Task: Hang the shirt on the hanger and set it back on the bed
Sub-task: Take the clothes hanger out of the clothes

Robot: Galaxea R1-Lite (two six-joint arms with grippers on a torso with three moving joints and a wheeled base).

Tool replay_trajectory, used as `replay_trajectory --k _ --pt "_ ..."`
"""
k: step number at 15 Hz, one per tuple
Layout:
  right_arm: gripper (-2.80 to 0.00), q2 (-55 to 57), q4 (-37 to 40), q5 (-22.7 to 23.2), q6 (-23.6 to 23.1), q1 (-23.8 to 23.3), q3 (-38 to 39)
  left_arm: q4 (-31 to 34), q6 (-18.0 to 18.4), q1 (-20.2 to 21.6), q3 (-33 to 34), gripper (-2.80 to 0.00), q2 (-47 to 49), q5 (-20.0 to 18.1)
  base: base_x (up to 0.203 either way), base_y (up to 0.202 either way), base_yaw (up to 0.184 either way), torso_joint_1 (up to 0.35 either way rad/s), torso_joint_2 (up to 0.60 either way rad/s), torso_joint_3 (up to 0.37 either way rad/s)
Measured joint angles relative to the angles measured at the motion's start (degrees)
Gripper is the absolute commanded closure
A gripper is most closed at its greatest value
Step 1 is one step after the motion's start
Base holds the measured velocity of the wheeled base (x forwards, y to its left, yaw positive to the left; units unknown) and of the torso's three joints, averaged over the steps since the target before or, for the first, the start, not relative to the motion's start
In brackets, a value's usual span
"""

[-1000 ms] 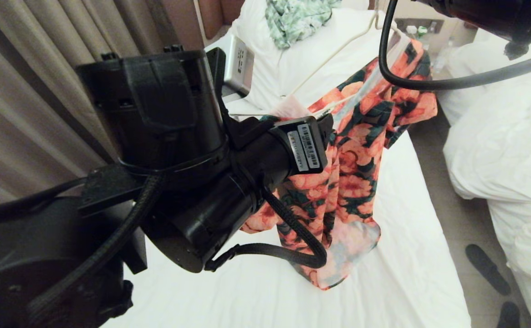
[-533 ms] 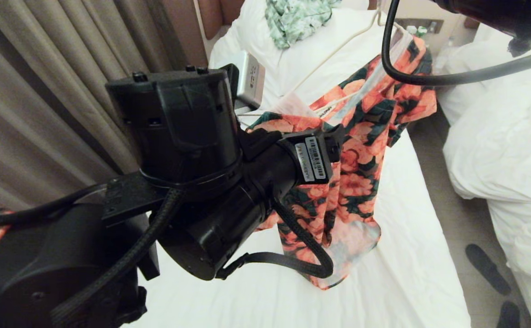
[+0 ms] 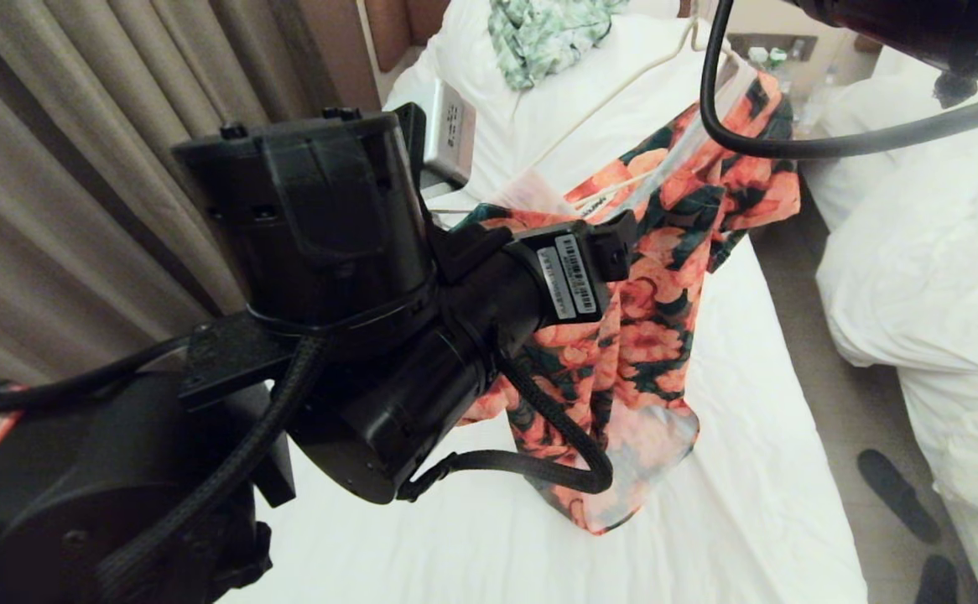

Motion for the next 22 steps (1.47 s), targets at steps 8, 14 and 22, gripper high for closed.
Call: replay_trajectory --k 8,14,22 --pt "0.00 0.1 0.1 0.0 0.0 0.1 -0.2 -0.1 0.1 -0.4 0.6 0.00 -1.1 -0.1 0.000 0.000 0.000 0.000 0.00 0.000" --pt "0.00 0.2 0.0 0.0 0.0 0.6 0.0 -2.2 0.8 -0.4 1.5 0.00 -1.6 -0.3 0.000 0.000 0.000 0.000 0.00 0.000" --pt "0.00 0.2 0.0 -0.1 0.0 2.9 0.8 -6.6 3.7 0.0 2.3 0.00 -1.8 -0.3 0.000 0.000 0.000 0.000 0.00 0.000"
